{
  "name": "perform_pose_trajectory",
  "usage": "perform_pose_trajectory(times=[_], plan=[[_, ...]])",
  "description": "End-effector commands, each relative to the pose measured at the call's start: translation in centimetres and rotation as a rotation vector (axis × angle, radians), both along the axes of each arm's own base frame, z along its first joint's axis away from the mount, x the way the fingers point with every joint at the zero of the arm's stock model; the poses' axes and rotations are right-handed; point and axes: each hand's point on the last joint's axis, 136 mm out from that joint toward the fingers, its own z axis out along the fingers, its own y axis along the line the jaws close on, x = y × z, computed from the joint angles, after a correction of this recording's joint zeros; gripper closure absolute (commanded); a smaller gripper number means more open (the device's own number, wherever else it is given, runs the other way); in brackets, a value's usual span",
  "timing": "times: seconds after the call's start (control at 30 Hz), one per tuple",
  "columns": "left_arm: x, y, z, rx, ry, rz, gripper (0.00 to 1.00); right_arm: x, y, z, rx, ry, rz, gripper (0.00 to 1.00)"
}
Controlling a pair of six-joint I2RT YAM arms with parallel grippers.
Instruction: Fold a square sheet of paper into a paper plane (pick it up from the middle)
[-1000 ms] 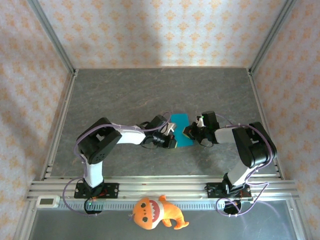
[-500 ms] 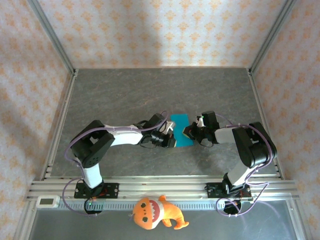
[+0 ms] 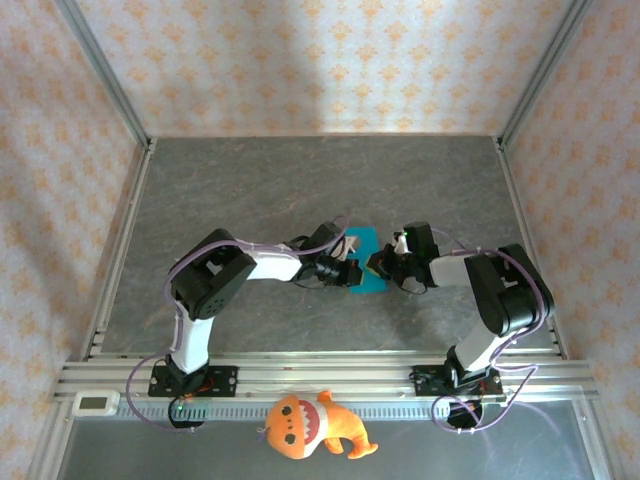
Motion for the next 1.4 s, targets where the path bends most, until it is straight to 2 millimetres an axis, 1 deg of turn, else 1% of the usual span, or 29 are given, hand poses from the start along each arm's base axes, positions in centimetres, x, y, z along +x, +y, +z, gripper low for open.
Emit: perform_pose_trajectory(times=[0.0,0.1,0.2,0.3,0.4,0.47,0.6,0.67,0.7,0.77,0.83,0.9,1.03,1.2,1.37], plan=[[-3.0,3.6,-3.6,0.129,0.079,0.012,1.0,-2.0,-1.7,-2.3,-0.096,0.112,-0.026,1.0],[-4.6,4.4,-4.1,0.124,0.104,-0.019,1.0,-1.4,-1.0,-0.8,-0.056,0.071,-0.013,1.0],[-5.5,4.8,-4.6,0.123,0.119,-0.046,1.0,-0.7,-0.4,1.3,-0.024,0.012,-0.002,1.0],[-5.7,4.9,-4.9,0.126,0.125,-0.053,1.0,-0.5,0.0,3.0,0.002,-0.036,0.011,1.0],[-5.4,4.8,-4.9,0.131,0.121,-0.048,1.0,-0.8,1.0,3.7,0.033,-0.054,0.027,1.0],[-5.2,4.9,-5.1,0.141,0.119,-0.042,1.0,-1.3,1.7,3.5,0.042,-0.046,0.041,1.0],[-5.0,5.5,-5.8,0.193,0.103,-0.042,1.0,-2.3,2.4,1.7,0.017,-0.003,0.076,1.0],[-5.0,5.6,-6.0,0.2,0.103,-0.042,1.0,-2.7,2.0,0.4,-0.025,0.025,0.087,1.0],[-5.2,5.8,-6.2,0.205,0.107,-0.041,1.0,-2.8,1.3,-0.5,-0.073,0.044,0.087,1.0],[-5.3,6.1,-6.5,0.218,0.114,-0.039,1.0,-2.6,0.5,-1.4,-0.102,0.06,0.078,1.0],[-5.5,6.3,-6.9,0.226,0.119,-0.041,1.0,-2.2,0.0,-1.7,-0.082,0.069,0.064,1.0],[-5.7,6.4,-7.1,0.23,0.125,-0.042,1.0,-1.6,-0.6,-1.6,-0.082,0.062,0.054,1.0],[-5.8,6.6,-7.5,0.233,0.131,-0.036,1.0,-0.8,-1.1,-1.3,-0.061,0.055,0.037,1.0],[-5.8,6.6,-7.9,0.231,0.138,-0.032,1.0,-0.3,-1.5,-1.2,-0.07,0.048,0.029,1.0],[-5.9,6.7,-8.0,0.235,0.142,-0.035,1.0,0.6,-2.8,-1.3,-0.093,0.042,-0.015,1.0]])
